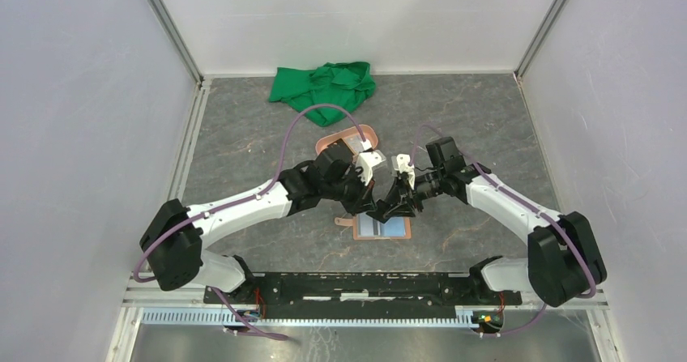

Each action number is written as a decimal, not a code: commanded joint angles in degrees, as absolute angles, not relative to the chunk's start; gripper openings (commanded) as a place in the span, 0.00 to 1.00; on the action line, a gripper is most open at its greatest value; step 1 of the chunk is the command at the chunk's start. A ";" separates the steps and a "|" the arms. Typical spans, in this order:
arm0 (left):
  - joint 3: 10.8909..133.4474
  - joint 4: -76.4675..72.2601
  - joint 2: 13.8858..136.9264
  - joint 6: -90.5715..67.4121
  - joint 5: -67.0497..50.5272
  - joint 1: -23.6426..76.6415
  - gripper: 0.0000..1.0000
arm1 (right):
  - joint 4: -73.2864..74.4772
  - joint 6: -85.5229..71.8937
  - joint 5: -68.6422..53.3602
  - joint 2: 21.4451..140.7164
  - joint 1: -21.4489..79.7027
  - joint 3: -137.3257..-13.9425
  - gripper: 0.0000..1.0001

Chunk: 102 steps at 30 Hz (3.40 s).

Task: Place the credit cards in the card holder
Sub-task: Insert the credit card into the card holder.

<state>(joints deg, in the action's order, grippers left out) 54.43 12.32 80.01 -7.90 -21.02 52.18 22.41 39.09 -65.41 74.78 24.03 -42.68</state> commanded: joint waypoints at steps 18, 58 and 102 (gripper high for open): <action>42.50 -9.94 64.65 -16.23 -16.76 52.36 0.81 | 36.68 57.22 -58.42 73.30 25.59 -50.45 0.00; 18.63 -95.21 94.44 -111.43 -18.43 52.06 0.66 | 66.45 129.12 -66.15 59.41 25.22 -58.57 0.00; 12.01 -75.16 75.57 -41.35 -4.00 54.73 0.02 | -14.02 -6.63 -72.60 47.16 8.03 -27.15 0.86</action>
<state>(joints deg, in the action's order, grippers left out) 11.99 -82.52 85.56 -71.33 -11.22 51.64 28.82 44.05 -65.95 46.00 12.53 -40.36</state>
